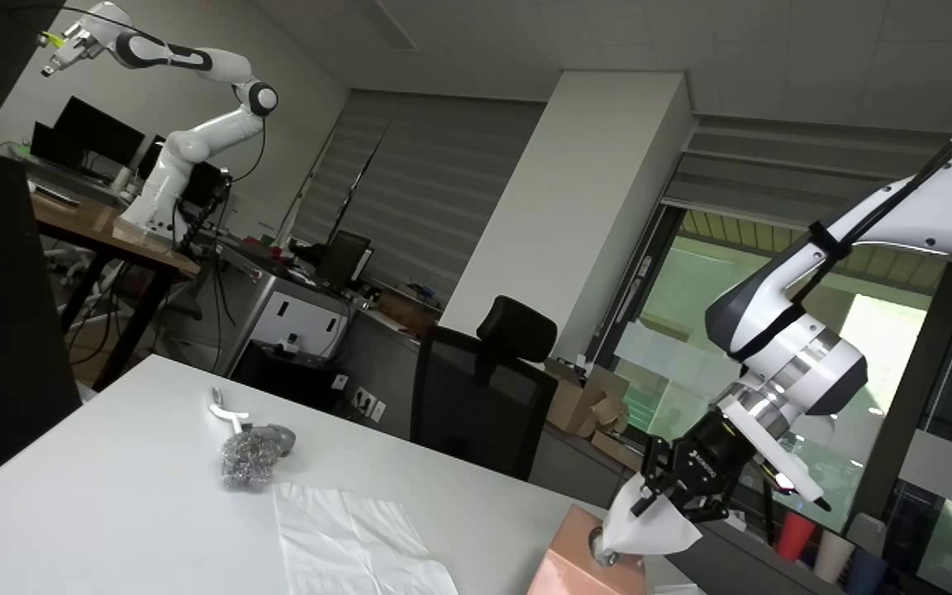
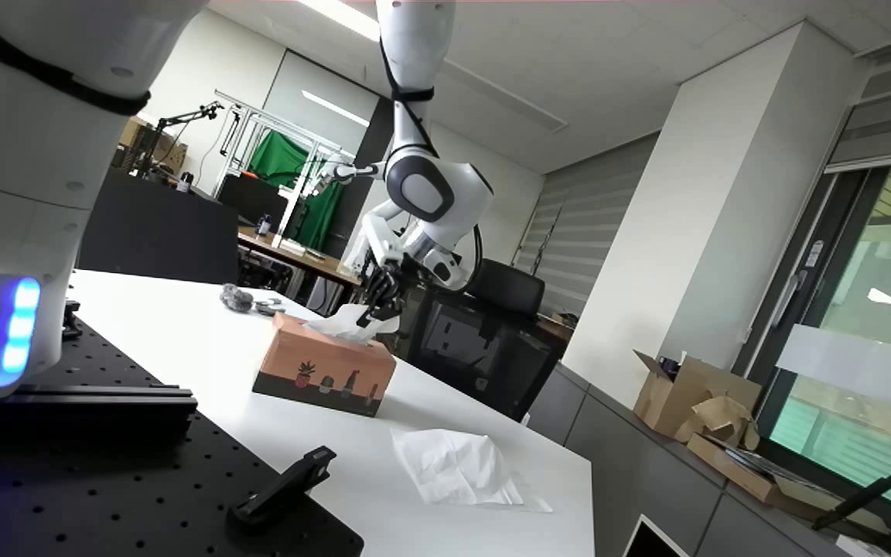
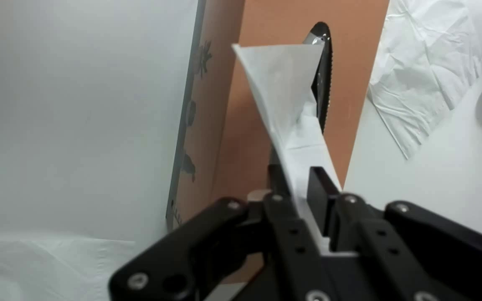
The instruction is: Take a tissue paper from the tissue box and put it on the table
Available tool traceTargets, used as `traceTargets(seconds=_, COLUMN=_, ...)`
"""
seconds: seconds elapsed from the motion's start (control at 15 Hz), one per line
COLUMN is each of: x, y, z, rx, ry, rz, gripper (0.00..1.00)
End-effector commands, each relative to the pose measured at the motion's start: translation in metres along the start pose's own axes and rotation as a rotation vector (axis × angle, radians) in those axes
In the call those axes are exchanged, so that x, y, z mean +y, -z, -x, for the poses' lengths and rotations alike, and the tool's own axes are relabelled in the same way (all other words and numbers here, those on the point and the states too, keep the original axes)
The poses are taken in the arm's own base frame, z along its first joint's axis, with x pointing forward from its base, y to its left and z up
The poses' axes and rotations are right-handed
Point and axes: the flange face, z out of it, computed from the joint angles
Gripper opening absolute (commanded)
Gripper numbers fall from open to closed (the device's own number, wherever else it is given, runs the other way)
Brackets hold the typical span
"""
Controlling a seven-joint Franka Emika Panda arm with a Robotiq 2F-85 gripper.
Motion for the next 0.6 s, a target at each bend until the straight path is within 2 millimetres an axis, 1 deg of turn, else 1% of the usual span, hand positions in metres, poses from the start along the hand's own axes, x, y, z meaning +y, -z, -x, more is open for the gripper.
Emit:
traceTargets(seconds=0.0, x=-0.004, y=0.001, z=-0.007, rx=-0.063, ry=-0.034, rz=0.032, gripper=0.0)
traceTargets(seconds=0.2, x=-0.011, y=0.012, z=-0.009, rx=-0.097, ry=-0.055, rz=0.08, gripper=0.0)
traceTargets(seconds=0.53, x=-0.027, y=0.038, z=-0.013, rx=-0.091, ry=-0.065, rz=0.156, gripper=0.0)
